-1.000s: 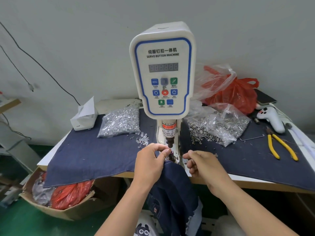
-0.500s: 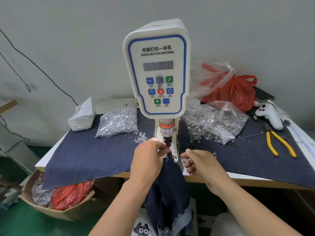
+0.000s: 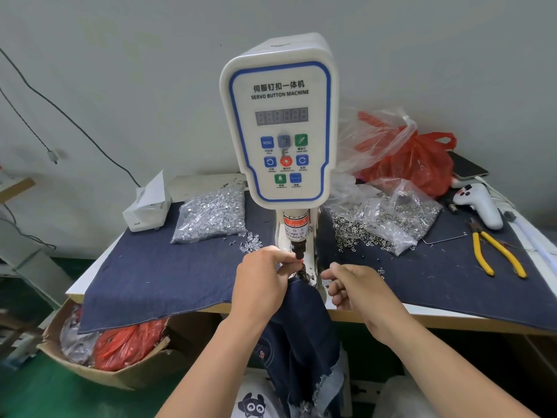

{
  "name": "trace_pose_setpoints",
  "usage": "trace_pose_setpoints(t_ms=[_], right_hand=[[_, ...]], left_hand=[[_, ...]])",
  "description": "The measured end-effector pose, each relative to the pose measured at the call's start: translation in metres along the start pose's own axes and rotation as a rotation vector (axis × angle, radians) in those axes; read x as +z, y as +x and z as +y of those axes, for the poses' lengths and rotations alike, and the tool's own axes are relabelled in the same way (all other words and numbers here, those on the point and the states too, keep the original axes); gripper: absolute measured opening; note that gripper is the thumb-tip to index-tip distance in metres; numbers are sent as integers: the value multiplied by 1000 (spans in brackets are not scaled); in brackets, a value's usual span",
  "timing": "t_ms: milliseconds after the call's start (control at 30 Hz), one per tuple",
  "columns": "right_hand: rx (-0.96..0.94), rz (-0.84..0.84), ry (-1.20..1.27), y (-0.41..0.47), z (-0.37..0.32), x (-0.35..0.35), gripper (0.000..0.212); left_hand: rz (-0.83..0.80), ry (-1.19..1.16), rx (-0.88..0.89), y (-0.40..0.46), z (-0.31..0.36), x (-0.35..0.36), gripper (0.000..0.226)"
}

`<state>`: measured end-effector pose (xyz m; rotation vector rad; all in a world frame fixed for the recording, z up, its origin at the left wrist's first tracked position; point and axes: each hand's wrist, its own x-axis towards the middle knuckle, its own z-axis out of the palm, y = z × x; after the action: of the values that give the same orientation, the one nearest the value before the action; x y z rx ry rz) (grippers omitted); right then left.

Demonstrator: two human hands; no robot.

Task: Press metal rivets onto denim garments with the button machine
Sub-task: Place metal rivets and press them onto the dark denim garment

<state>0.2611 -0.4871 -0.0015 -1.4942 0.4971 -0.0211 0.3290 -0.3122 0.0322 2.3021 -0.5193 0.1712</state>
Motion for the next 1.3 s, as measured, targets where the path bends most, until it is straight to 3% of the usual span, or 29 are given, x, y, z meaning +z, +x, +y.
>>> trace_pose_setpoints(t_ms=[800, 1300], right_hand=[[1, -13, -3, -2, -1, -1, 32], [19, -12, 7, -4, -3, -1, 32]], left_hand=[[-28, 17, -74, 1, 6, -4, 10], [-6, 101, -21, 1, 8, -7, 12]])
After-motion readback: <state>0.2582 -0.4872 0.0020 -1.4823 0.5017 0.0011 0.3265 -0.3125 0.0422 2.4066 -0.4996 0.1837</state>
